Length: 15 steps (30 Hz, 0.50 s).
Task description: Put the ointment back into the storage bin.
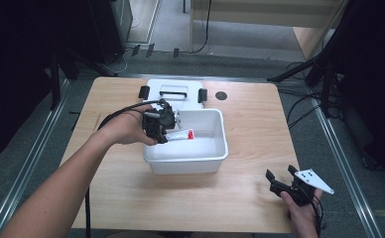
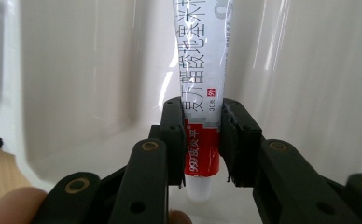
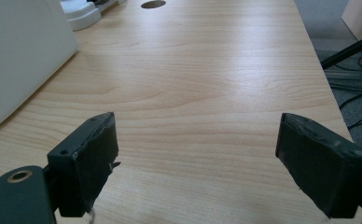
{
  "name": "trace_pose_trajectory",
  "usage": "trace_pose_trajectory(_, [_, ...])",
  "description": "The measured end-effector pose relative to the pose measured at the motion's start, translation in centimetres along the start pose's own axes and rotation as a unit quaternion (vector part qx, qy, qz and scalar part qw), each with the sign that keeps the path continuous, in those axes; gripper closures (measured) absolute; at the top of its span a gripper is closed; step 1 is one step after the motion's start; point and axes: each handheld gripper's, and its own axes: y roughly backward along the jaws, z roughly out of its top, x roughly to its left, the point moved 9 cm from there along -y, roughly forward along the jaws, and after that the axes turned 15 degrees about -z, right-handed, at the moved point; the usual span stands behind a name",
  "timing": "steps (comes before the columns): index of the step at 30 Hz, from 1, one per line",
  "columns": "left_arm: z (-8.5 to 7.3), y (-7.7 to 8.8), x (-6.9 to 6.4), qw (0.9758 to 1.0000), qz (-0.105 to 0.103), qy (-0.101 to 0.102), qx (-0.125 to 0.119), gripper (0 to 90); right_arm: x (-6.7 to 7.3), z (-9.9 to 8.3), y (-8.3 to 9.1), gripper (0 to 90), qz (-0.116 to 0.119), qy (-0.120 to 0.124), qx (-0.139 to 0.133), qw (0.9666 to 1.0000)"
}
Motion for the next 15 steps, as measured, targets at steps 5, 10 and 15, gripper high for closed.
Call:
trace_pose_trajectory(5, [-0.2, -0.8, 0.0, 0.9999, -0.01, 0.006, -0.002, 73.2, 0.0, 0.0, 0.0, 13.0, 0.0, -0.001, 0.001, 1.0])
trace_pose_trajectory(10, [-0.2, -1.6, 0.2, 0.9998, -0.016, 0.007, 0.004, 73.2, 0.0, 0.0, 0.0, 13.0, 0.0, -0.001, 0.001, 1.0])
trace_pose_trajectory(15, [-0.3, -2.6, 0.2, 0.9995, -0.025, 0.013, 0.011, 73.2, 0.0, 0.0, 0.0, 13.0, 0.0, -0.002, 0.001, 1.0])
